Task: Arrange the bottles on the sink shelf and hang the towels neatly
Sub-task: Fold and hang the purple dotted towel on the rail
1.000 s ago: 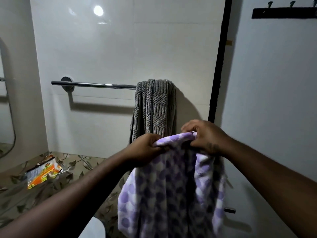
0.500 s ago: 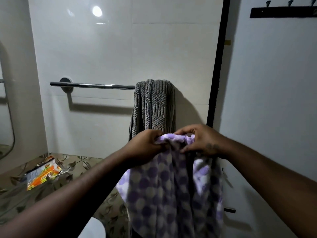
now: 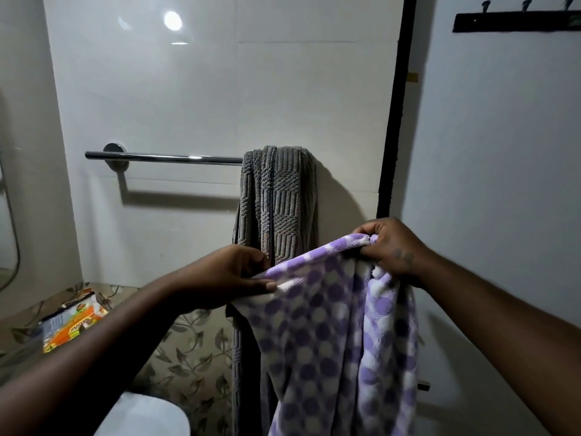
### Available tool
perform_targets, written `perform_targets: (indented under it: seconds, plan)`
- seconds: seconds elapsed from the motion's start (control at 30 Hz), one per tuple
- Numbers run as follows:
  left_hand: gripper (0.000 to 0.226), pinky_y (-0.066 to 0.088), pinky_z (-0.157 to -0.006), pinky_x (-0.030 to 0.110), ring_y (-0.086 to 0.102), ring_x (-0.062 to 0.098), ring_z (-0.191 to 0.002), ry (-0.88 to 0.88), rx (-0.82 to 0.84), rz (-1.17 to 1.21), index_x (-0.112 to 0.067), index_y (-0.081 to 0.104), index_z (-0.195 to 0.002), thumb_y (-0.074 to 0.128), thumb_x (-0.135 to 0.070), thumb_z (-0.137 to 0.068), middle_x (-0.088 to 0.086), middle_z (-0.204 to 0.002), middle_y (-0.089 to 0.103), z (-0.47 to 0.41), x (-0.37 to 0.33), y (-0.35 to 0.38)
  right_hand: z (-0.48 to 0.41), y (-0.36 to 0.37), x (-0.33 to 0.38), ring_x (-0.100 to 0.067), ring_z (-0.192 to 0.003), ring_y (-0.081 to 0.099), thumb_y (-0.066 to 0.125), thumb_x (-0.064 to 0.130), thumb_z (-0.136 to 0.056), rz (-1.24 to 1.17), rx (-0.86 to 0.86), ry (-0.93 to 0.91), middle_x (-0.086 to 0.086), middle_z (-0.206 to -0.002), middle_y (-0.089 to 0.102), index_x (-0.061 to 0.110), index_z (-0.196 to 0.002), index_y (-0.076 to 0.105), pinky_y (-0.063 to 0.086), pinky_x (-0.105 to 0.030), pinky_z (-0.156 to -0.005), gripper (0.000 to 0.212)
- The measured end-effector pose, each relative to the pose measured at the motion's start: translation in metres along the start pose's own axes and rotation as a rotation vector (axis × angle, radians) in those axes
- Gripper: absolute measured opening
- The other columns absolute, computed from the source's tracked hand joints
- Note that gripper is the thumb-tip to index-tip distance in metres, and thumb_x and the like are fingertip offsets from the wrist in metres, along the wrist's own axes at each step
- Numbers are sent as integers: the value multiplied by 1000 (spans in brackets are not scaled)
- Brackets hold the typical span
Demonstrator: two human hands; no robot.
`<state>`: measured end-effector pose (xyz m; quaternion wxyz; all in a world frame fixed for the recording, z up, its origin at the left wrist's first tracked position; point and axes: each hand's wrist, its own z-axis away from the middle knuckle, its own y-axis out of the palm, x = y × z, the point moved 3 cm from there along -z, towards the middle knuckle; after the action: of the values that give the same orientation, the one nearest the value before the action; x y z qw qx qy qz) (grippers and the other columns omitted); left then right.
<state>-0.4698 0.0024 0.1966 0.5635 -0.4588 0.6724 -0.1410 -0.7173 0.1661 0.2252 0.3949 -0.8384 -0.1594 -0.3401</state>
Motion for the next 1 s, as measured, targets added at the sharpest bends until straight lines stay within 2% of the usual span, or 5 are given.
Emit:
perform_targets:
  seconds: [0.2,0.5,0.67,0.83,1.0]
  plan:
    - [38,45,-70,34,59,9,-74,25,-139,-319,-34,68,-70,61,-70,-80,-5,-81,65,11,12,-31,-4,-3,-12,-7,-50,55,80,5,-79,-54,-4,42,-1,-64,68,11,-83,78,45,-20,-47,8]
    - [37,52,-59,26,58,18,-68,147,-269,354,2,61,-78,70,-31,-92,7,-70,60,17,14,-30,-5,-4,-27,-13,-72,69,85,5,-75,-222,159,105,-5,-81,77,16,-89,80,56,-22,-64,18]
    - [32,41,-54,17,49,12,-64,225,-289,480,-1,55,-73,76,-22,-86,3,-68,57,22,10,-41,-4,-30,-43,-13,-59,56,89,30,-72,-251,-29,256,-2,-70,62,15,-97,73,50,-26,-59,33]
    - [27,34,-43,18,43,8,-51,84,-402,714,-18,51,-67,68,-18,-88,-1,-62,49,25,21,-52,-1,-55,-60,-19,-56,53,77,36,-87,-79,35,548,-7,-64,60,12,-84,62,46,-27,-57,28]
    - [23,48,-43,22,54,17,-41,-193,-473,957,-16,58,-71,64,-27,-91,6,-56,55,29,27,-47,10,-62,-57,-24,-63,71,63,9,-95,-546,150,605,-16,-77,70,5,-94,58,59,-33,-57,6]
